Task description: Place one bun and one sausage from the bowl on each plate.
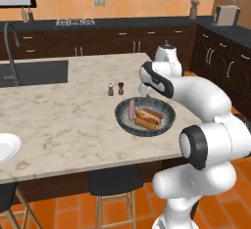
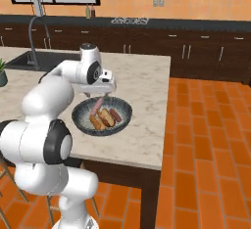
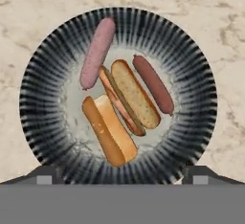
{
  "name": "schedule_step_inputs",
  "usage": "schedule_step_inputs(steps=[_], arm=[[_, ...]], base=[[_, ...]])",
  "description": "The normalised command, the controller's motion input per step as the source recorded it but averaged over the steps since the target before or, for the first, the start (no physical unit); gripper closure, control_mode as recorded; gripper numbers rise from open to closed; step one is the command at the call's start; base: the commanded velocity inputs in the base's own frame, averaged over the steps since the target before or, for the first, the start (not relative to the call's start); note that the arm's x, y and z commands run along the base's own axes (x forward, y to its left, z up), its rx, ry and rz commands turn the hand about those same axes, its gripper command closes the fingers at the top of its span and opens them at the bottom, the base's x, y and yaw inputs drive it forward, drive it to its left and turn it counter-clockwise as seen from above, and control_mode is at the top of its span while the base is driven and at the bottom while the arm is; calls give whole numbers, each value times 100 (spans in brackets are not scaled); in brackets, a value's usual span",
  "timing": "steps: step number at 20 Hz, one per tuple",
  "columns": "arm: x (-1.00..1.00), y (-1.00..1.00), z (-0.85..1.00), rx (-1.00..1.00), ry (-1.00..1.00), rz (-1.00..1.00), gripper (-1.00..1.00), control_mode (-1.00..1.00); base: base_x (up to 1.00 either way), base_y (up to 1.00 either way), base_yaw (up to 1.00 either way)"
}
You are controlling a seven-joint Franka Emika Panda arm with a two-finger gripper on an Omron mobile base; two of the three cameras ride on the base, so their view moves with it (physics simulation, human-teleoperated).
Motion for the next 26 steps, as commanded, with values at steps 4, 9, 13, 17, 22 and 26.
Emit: schedule_step_inputs(steps=[4, 9, 13, 17, 22, 26], arm=[[51, 3, -80, -10, 10, 0, -100, -100], [17, 14, -59, 0, 7, 12, -100, -100], [40, 2, -37, 0, 1, 7, -100, -100], [36, 0, -58, 0, 3, 0, -100, -100], [23, 0, -39, 0, 1, 0, -100, -100], [10, 0, -34, 0, 4, 0, -100, -100]], base=[[0, 0, 0], [0, 0, 0], [0, 0, 0], [0, 0, 0], [0, 0, 0], [0, 0, 0]])
